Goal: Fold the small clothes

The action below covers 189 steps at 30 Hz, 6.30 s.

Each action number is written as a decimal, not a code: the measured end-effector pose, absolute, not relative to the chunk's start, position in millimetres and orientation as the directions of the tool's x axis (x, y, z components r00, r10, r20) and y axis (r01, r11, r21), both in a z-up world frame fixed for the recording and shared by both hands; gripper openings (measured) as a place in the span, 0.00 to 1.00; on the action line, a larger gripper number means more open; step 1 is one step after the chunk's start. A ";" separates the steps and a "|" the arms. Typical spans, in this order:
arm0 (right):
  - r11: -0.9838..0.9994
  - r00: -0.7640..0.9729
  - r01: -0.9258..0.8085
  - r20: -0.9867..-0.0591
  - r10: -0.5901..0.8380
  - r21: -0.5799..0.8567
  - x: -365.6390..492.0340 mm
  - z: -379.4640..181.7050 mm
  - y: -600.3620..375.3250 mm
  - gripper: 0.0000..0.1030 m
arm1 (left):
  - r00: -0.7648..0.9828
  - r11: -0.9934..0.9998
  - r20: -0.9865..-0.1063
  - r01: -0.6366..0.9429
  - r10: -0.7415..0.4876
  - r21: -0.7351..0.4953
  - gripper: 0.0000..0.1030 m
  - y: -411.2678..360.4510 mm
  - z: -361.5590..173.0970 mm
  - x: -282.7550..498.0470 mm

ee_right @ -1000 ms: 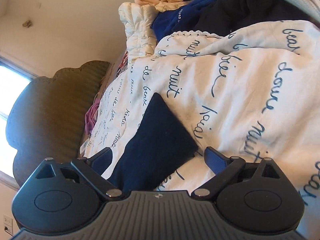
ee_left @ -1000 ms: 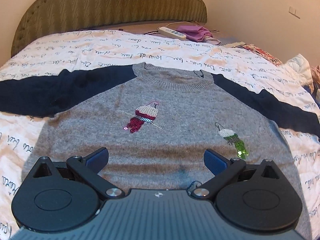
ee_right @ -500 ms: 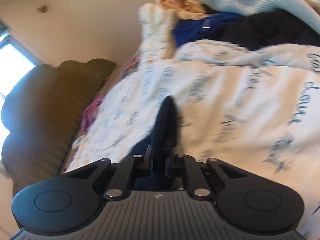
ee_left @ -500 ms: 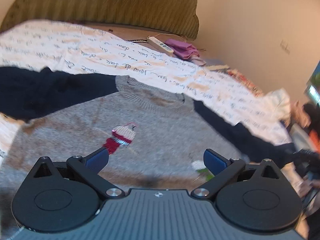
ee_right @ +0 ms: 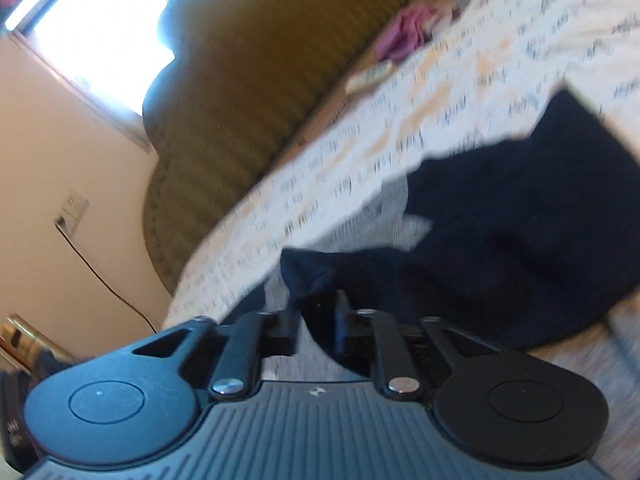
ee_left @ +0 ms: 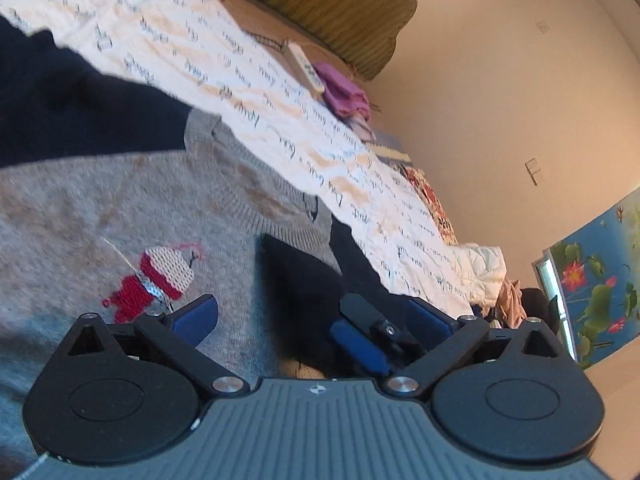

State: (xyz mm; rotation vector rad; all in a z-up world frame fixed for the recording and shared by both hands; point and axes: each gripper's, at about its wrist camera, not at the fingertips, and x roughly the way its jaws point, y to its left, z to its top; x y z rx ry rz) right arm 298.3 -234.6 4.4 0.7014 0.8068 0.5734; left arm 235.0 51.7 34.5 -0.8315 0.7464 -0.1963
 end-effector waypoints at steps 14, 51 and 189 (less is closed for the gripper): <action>0.712 0.675 -0.235 -0.416 0.609 0.661 224.3 -28.9 -286.8 0.67 | 0.631 0.762 -0.668 -0.181 -0.395 -0.622 0.34 14.3 5.6 285.8; 0.689 0.683 -0.257 -0.377 0.626 0.678 222.4 -36.3 -283.5 0.69 | 0.667 0.929 -0.743 -0.241 -0.052 -0.281 0.05 89.1 28.0 248.8; 0.695 0.355 -0.286 -0.601 0.716 0.659 350.6 11.1 -154.2 0.32 | 0.839 0.931 -0.538 -0.124 -0.086 -0.343 0.94 72.5 4.3 161.8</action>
